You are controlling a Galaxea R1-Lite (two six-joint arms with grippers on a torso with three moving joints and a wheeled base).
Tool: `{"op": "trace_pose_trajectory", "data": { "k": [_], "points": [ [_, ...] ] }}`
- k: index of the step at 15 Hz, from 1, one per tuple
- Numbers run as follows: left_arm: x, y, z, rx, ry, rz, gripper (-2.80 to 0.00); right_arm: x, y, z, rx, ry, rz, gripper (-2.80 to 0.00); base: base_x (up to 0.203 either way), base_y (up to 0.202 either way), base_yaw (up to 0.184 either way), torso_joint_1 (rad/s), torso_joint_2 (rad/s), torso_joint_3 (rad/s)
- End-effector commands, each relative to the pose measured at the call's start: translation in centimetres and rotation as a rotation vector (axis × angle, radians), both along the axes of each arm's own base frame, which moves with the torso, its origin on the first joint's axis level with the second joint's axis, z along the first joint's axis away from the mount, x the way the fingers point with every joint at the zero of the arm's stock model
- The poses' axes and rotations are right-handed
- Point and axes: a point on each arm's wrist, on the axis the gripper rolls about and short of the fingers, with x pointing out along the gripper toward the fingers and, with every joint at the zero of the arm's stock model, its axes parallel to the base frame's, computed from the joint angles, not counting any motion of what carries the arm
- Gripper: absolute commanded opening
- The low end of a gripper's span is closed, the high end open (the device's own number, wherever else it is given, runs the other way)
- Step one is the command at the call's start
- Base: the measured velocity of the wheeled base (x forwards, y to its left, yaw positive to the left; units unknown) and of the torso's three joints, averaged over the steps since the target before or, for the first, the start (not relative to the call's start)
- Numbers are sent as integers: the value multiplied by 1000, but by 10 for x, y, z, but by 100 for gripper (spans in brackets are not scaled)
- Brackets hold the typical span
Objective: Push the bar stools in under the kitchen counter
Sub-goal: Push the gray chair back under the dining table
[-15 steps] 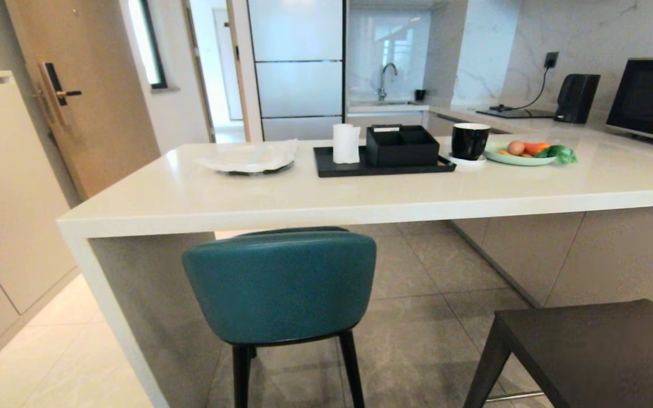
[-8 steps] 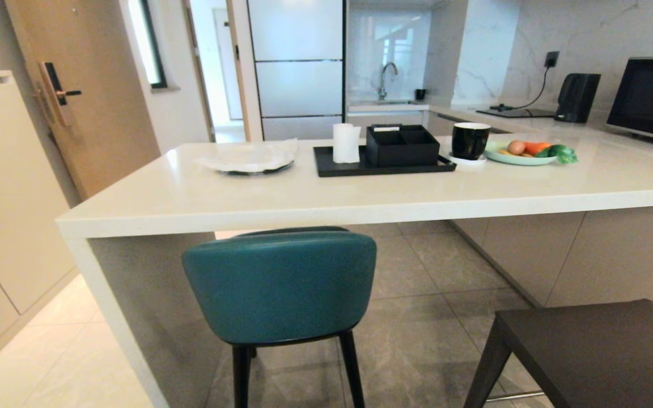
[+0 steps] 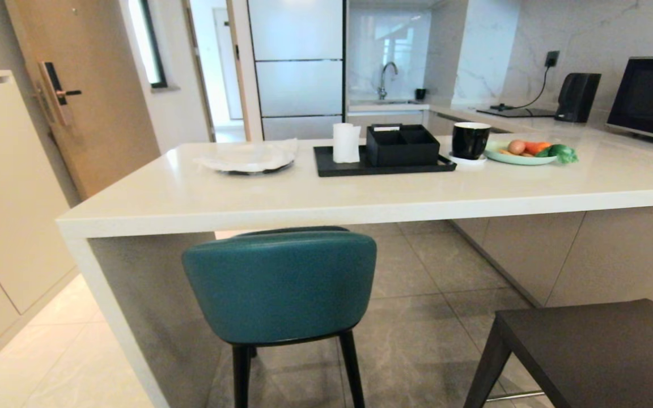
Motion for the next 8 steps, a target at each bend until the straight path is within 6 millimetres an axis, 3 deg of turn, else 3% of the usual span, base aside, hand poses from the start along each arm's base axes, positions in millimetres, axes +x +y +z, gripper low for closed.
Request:
{"op": "trace_pose_trajectory", "data": {
  "k": [1,8],
  "points": [
    [-1,0,-4,-2,69,9,-280,0,0,-1,-7,8,-8,-280,0,0,0,0,0,0],
    [-1,1,-5,-45,83,25,-280,0,-1,0,49,1,-33,-280,0,0,0,0,0,0]
  ]
}}
